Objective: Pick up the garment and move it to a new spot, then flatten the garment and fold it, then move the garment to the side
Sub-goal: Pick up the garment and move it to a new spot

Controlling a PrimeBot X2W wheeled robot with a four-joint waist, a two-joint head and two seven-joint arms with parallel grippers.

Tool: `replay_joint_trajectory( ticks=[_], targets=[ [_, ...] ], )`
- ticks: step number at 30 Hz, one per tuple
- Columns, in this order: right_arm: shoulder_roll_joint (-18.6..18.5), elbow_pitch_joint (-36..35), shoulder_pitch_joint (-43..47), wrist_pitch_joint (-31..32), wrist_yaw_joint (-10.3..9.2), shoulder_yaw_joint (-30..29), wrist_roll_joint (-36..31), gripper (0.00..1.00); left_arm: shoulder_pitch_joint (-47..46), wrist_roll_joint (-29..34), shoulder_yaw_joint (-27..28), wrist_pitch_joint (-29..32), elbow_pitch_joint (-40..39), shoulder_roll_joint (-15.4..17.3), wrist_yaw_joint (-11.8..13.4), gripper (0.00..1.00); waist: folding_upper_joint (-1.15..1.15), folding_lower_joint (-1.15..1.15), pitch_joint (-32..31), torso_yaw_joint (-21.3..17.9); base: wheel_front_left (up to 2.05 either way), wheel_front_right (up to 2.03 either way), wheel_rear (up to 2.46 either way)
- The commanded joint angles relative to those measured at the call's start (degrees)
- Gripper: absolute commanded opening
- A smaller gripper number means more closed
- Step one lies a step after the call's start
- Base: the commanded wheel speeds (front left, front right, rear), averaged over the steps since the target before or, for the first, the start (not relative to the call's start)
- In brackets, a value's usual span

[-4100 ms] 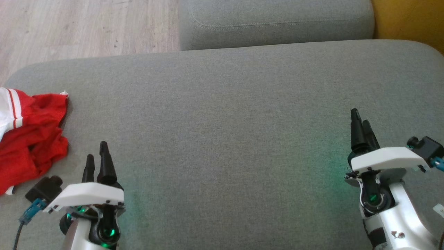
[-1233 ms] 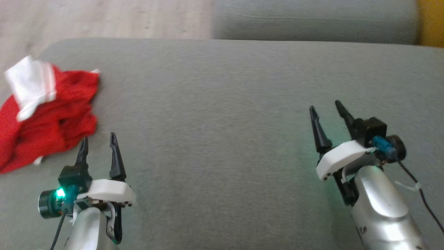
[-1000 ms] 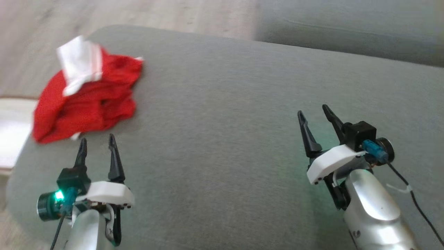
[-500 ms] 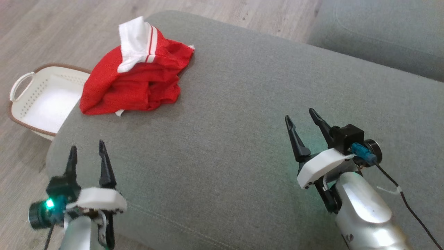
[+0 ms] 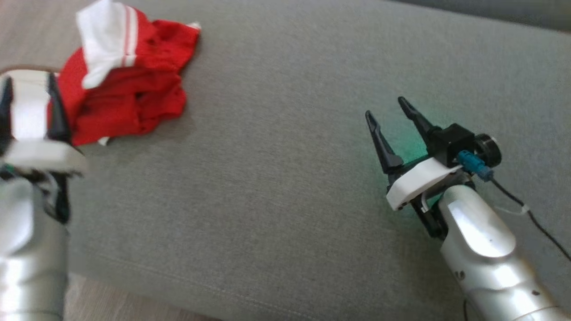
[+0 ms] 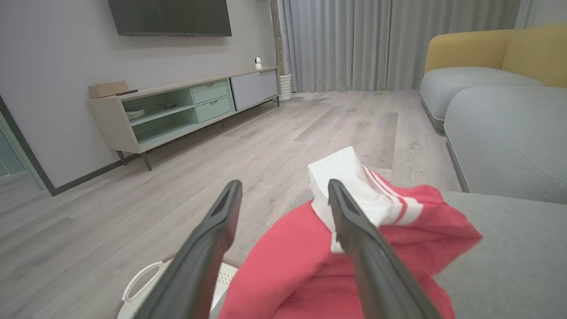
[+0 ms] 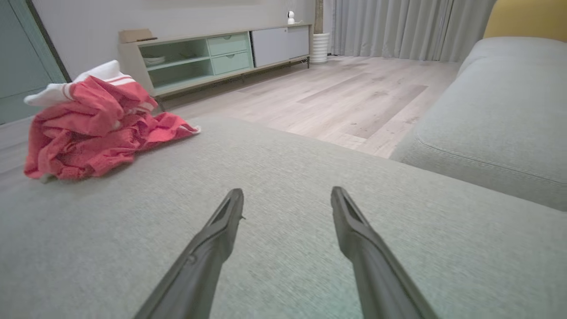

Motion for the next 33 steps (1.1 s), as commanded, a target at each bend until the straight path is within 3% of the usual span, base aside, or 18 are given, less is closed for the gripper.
replay_joint_trajectory(
  ticks=[1, 5, 12, 22, 23, 28, 33],
  targets=[
    [-0.07, -2.17, -1.72, -0.77, 0.44, 1.35, 0.24, 1.0, -3.93, -1.15, 1.29, 0.17, -0.33, 4.12, -0.35, 1.0, 0.0, -0.01, 3.42, -2.78, 0.0, 0.0, 0.0],
    [-1.71, -3.36, -2.93, -0.77, 0.44, 1.82, 0.7, 1.0, -9.55, -4.36, -1.4, 2.11, 3.02, 7.35, -0.64, 1.0, 0.0, -0.01, 6.51, -4.77, 0.0, 0.0, 0.0],
    [-3.66, -5.59, -4.4, -0.77, 0.44, 2.3, 1.47, 1.0, -15.05, -15.26, -7.93, 8.44, 7.5, 11.37, -0.68, 1.0, 0.0, -0.01, 11.2, -7.95, 0.0, 0.0, 0.0],
    [-4.63, -6.04, -4.52, -0.77, 0.44, 1.11, 1.68, 1.0, -16.36, -16.65, -8.83, 18.28, 19.25, 10.97, 1.29, 1.0, 0.0, -0.01, 12.55, -9.98, 0.0, 0.0, 0.0],
    [-4.61, -5.92, -4.44, -0.77, 0.44, 0.96, 1.71, 1.0, -16.51, -16.55, -9.03, 17.92, 19.52, 10.93, 1.23, 0.01, 0.0, -0.01, 12.33, -10.02, 0.0, 0.0, 0.0],
    [-3.83, -5.69, -3.62, -0.77, 0.44, -0.16, 1.72, 1.0, -17.58, -13.76, -11.39, 12.76, 18.88, 12.1, 1.64, 0.0, 0.0, -0.01, 9.94, -10.23, 0.0, 0.0, 0.0],
    [-2.17, -5.3, -1.8, -0.77, 0.44, -2.79, 1.73, 1.0, -20.72, -12.35, -13.92, 6.68, 15.07, 12.23, 0.28, 0.0, 0.0, -0.01, 6.44, -11.25, 0.0, 0.0, 0.0]
  ],
)
